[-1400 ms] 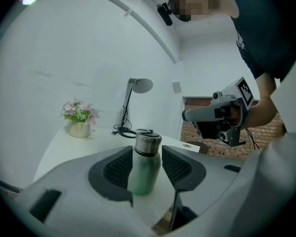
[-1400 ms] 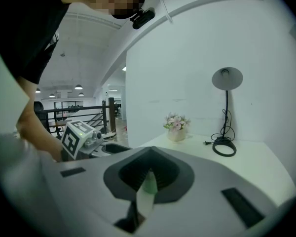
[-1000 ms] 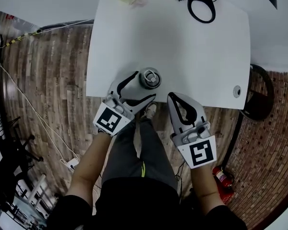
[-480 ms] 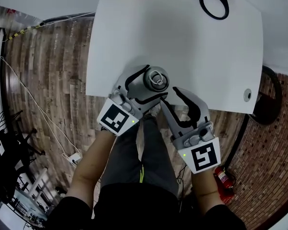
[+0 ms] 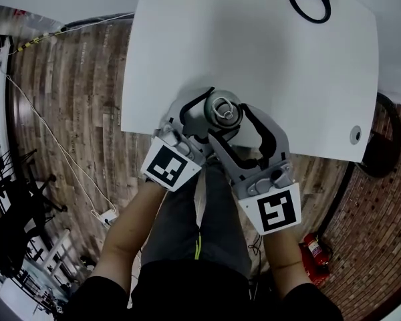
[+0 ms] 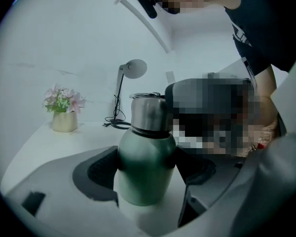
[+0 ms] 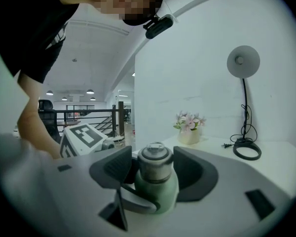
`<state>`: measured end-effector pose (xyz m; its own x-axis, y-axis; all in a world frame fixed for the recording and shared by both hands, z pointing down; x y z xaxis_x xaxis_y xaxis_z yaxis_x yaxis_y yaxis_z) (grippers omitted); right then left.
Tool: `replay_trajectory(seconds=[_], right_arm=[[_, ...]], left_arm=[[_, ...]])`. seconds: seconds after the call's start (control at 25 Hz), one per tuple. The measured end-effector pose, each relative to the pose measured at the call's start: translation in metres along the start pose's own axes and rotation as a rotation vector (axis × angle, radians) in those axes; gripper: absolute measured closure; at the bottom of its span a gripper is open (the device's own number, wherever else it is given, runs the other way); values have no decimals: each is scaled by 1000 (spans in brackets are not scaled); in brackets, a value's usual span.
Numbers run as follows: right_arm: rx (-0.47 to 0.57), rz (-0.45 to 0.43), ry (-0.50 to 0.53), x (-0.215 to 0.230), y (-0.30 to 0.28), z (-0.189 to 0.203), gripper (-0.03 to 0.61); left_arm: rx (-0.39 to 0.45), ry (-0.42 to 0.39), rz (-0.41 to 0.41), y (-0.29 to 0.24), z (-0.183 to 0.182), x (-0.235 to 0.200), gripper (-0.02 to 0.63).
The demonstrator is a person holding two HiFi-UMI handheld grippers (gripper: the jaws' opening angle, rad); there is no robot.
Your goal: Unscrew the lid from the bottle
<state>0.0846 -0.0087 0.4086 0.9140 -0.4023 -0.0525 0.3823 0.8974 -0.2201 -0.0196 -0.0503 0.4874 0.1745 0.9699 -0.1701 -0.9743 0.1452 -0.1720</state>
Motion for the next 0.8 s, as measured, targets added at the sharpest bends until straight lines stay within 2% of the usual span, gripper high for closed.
replay_trajectory(seconds=[0.28, 0.52, 0.68, 0.8], right_arm=[[-25, 21, 45, -4, -11, 3, 319], [10, 75, 78, -8, -11, 1, 324], [12, 54, 53, -6, -11, 2, 327], [10, -13, 64, -3, -11, 4, 327]], left_arm=[[5, -10, -5, 2, -1, 0, 253], [12, -10, -6, 4, -3, 0, 253], [10, -18, -6, 4, -3, 0, 253], [11, -15, -6, 5, -1, 1, 253]])
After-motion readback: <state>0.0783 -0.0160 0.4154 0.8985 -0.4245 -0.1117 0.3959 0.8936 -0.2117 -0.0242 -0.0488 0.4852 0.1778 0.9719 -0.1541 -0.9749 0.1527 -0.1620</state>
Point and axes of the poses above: the fingertips, and each gripper's own axes: y backward along the fingers, x to its right, z out of its underside, the point moved 9 cm from there along y, backward along the fingers, and after that the axes turned 15 degrees about z, right-handed, at the moved point
